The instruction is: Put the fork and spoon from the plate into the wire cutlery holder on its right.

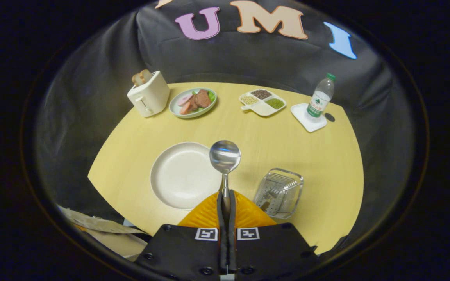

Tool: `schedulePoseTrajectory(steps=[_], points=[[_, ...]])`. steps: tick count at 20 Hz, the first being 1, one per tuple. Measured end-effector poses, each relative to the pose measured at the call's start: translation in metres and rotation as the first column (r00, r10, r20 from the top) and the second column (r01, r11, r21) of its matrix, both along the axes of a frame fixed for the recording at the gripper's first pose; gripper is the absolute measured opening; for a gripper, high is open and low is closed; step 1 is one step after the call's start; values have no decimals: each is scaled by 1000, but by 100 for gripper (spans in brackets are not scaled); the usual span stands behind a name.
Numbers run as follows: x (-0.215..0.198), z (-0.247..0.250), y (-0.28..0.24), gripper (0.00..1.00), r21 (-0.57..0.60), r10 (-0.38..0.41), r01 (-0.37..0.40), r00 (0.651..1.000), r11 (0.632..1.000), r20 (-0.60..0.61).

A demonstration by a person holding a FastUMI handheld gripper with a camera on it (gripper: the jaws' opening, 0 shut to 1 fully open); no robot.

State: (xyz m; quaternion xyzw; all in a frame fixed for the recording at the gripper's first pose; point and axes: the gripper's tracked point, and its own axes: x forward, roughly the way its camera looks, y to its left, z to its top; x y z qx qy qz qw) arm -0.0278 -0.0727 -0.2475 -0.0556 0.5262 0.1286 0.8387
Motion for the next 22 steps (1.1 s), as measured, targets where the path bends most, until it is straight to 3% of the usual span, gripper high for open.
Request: schedulePoseTrajectory(steps=[10,22], points=[[-5,11,-40,4,-62,0,-2,1000,998,-28],[-21,-23,-90,6,-173,-21,-5,989,985,-146]])
